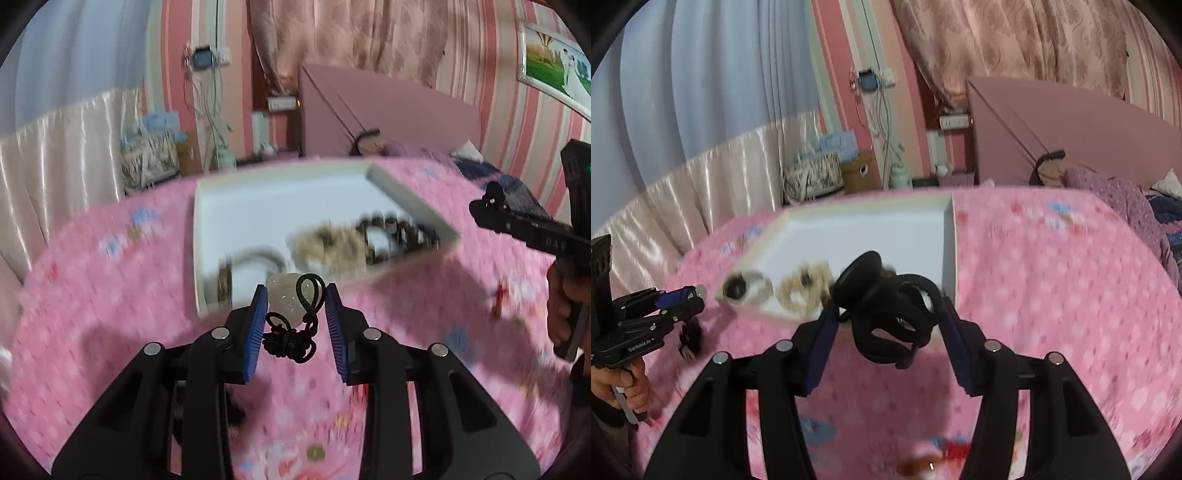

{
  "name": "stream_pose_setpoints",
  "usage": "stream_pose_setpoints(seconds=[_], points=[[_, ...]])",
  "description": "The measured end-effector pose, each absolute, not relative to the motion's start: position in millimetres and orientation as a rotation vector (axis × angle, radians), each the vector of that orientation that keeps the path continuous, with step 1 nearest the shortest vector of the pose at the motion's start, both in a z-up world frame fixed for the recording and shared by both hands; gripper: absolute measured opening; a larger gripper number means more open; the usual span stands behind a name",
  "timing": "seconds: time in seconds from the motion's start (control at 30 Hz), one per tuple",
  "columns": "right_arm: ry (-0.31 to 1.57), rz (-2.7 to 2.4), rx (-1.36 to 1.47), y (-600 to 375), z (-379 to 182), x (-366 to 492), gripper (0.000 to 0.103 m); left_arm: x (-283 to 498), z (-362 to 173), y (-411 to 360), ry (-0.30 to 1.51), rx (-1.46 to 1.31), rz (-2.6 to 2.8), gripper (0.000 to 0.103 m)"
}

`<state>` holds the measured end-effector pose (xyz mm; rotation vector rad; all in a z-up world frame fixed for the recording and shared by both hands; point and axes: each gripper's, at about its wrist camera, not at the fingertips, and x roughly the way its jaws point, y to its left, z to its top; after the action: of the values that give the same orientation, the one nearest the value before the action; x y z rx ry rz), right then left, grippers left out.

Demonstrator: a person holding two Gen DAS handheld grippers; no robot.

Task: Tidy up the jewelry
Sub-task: 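Carry the jade pendant over the tray with the left tool while the right tool carries the black scrunchie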

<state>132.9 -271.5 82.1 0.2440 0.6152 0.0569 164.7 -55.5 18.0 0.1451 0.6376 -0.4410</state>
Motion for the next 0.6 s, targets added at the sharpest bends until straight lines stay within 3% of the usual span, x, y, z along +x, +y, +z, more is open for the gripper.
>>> stream_pose_setpoints(seconds=[0.17, 0.6], points=[[0.567, 0.067, 0.223, -265, 105, 161, 0.055, 194, 42, -81, 0.541, 0.14, -0.345, 0.031], [0.521, -0.018, 0.135, -255, 68, 196, 0.055, 230, -5, -101, 0.515, 0.059, -0.25, 0.031]])
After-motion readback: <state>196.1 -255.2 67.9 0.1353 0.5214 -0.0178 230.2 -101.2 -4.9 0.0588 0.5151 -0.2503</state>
